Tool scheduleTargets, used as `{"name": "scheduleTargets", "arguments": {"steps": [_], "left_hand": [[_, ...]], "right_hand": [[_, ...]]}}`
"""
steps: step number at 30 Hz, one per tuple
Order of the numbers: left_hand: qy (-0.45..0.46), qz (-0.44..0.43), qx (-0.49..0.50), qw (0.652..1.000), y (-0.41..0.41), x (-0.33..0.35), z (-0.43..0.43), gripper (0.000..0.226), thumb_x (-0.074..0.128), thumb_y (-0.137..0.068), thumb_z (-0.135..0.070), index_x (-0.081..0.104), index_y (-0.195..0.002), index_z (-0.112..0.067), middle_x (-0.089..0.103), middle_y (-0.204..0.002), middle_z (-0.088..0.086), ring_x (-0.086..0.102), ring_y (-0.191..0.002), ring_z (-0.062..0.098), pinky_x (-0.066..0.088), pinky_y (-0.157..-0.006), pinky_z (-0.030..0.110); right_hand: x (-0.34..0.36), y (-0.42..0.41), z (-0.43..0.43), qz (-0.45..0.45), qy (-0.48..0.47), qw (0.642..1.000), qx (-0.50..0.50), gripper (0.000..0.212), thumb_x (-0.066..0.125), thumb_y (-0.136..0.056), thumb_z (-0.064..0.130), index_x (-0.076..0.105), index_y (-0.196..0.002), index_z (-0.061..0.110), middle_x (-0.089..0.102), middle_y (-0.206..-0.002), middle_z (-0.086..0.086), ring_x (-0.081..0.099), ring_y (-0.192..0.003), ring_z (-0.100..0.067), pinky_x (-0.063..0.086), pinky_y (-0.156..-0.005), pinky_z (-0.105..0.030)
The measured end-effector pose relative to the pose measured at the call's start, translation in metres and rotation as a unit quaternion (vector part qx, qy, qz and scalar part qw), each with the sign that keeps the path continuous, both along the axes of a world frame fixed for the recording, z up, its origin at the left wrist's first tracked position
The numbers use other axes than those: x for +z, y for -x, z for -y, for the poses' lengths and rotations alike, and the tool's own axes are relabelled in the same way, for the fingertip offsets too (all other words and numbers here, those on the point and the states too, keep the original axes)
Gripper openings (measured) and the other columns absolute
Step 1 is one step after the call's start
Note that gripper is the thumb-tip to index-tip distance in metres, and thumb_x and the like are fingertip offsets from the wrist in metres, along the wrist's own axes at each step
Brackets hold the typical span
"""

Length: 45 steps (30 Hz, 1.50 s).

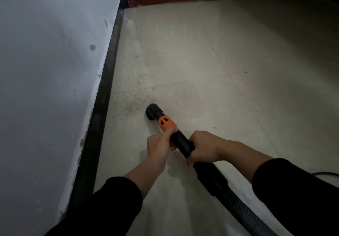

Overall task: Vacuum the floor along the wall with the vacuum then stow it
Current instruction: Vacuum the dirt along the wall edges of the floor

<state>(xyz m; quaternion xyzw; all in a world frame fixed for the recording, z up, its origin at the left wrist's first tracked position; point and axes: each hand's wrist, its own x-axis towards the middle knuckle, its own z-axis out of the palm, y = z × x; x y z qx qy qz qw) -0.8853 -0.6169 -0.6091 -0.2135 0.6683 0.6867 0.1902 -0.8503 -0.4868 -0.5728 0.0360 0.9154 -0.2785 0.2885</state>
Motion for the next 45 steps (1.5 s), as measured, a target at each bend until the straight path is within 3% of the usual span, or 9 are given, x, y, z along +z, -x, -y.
{"name": "scheduleTargets", "arguments": {"steps": [18, 22, 29, 38, 45], "left_hand": [[-0.026, 0.002, -0.056, 0.998, 0.017, -0.001, -0.042, 0.015, 0.073, -0.077, -0.015, 0.068, -0.080, 0.000, 0.071, -0.094, 0.023, 0.070, -0.091, 0.033, 0.059, -0.080, 0.041], [-0.029, -0.001, -0.067, 0.997, 0.023, -0.004, -0.050, 0.016, 0.072, -0.079, -0.016, 0.067, -0.078, -0.001, 0.070, -0.091, 0.020, 0.070, -0.085, 0.028, 0.059, -0.071, 0.032], [-0.046, 0.003, -0.064, 0.997, 0.037, -0.013, -0.064, 0.018, 0.073, -0.079, -0.018, 0.067, -0.080, -0.001, 0.071, -0.089, 0.018, 0.070, -0.087, 0.030, 0.059, -0.080, 0.038], [-0.075, -0.005, -0.069, 0.995, 0.038, -0.018, -0.083, 0.020, 0.076, -0.079, -0.017, 0.068, -0.079, 0.001, 0.073, -0.088, 0.015, 0.072, -0.085, 0.025, 0.057, -0.074, 0.029], [-0.100, -0.010, -0.085, 0.991, 0.035, -0.014, -0.091, 0.011, 0.077, -0.081, -0.017, 0.069, -0.079, -0.010, 0.073, -0.084, 0.007, 0.072, -0.086, 0.019, 0.056, -0.076, 0.025]], "right_hand": [[-0.011, -0.001, -0.037, -0.037, 0.005, 0.996, -0.082, 0.030, 0.080, -0.068, 0.032, 0.055, -0.072, 0.017, 0.061, -0.075, -0.004, 0.065, -0.074, -0.024, 0.054, -0.067, -0.035], [-0.021, 0.002, -0.042, -0.052, -0.001, 0.994, -0.101, 0.032, 0.079, -0.067, 0.035, 0.055, -0.077, 0.016, 0.060, -0.075, -0.003, 0.065, -0.073, -0.024, 0.055, -0.069, -0.038], [-0.029, 0.006, -0.049, -0.075, -0.014, 0.987, -0.144, 0.032, 0.076, -0.068, 0.034, 0.053, -0.079, 0.015, 0.059, -0.076, -0.003, 0.063, -0.069, -0.024, 0.049, -0.061, -0.031], [-0.028, 0.003, -0.059, -0.081, -0.037, 0.980, -0.180, 0.030, 0.073, -0.070, 0.033, 0.054, -0.083, 0.016, 0.059, -0.077, -0.001, 0.061, -0.069, -0.022, 0.047, -0.060, -0.029], [-0.021, -0.004, -0.064, -0.090, -0.053, 0.973, -0.204, 0.026, 0.071, -0.072, 0.031, 0.050, -0.080, 0.017, 0.056, -0.075, 0.001, 0.057, -0.064, -0.018, 0.042, -0.054, -0.026]]}}
